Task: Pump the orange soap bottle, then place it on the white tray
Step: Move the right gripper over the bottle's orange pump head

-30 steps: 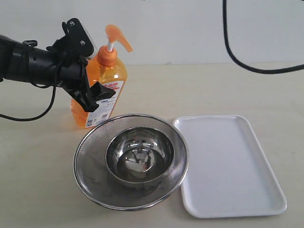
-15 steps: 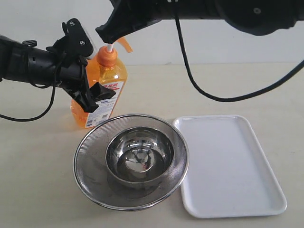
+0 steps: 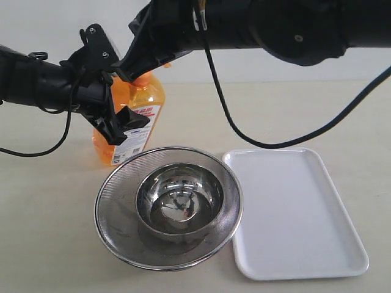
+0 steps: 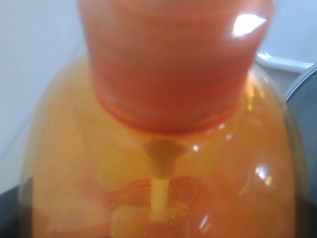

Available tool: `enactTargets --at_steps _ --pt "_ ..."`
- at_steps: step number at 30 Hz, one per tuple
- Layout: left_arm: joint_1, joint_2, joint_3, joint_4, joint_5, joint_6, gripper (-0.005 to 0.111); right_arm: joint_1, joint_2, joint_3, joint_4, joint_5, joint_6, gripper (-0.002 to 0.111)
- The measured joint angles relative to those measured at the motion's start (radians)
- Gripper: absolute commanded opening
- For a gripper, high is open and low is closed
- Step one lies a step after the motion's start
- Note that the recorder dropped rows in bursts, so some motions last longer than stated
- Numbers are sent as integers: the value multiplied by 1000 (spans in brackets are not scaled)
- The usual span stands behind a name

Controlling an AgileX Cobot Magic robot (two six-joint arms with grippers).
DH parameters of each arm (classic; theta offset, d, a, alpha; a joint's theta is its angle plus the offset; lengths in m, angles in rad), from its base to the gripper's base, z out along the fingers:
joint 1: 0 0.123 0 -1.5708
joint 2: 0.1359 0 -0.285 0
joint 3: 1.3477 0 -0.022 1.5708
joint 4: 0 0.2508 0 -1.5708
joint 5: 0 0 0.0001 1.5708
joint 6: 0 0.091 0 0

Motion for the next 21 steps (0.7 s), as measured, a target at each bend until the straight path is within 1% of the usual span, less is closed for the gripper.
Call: enactTargets --at_steps 8,21 --pt "0 0 0 0 32 -10 5 0 0 0 0 26 2 0" --pt "0 0 0 0 34 -12 5 0 0 -4 0 58 -10 0"
